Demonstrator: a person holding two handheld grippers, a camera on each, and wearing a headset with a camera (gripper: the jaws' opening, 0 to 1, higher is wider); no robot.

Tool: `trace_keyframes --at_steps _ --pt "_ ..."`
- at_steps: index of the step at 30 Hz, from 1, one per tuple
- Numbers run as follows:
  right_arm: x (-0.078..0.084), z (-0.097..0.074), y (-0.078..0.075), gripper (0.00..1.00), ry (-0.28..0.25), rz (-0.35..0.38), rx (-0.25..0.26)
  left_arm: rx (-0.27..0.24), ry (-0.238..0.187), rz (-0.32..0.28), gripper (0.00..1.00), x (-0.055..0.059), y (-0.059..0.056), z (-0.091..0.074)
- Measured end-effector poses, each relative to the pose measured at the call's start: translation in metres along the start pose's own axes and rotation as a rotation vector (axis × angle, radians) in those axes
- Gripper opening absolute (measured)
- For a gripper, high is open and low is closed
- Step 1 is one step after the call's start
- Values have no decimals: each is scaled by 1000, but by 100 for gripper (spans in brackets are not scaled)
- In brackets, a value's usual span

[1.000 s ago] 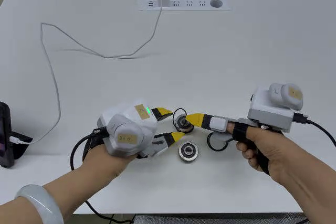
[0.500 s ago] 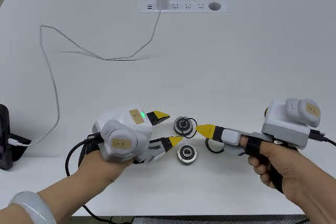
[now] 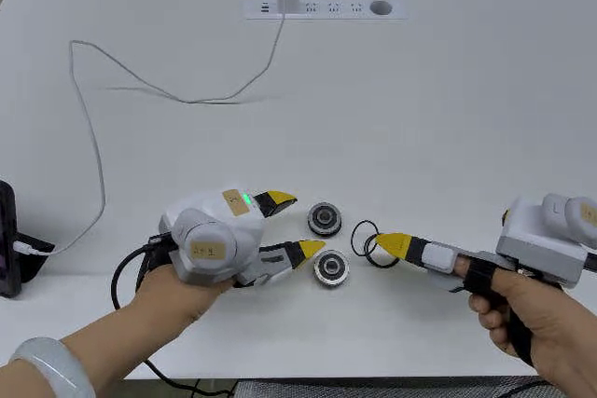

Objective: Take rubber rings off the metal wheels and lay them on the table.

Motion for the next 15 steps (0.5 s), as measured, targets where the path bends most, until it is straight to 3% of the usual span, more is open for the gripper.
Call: trace_keyframes --at_steps 11,15 --pt "5 -7 -12 2 6 7 59 2 8 0 40 1 0 0" --pt "9 -6 -14 9 39 -43 105 3 8 1 40 0 0 0"
Point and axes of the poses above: the centre of the closed fingertips' face, and the gripper's own axes: z roughly forward along the fingers, y roughly to its left, x roughly out of its underside, the point moved 7 cm from there along -z, roughly backward along the fingers, and after that the axes turned 5 degrees about y, right-handed, at the moved point
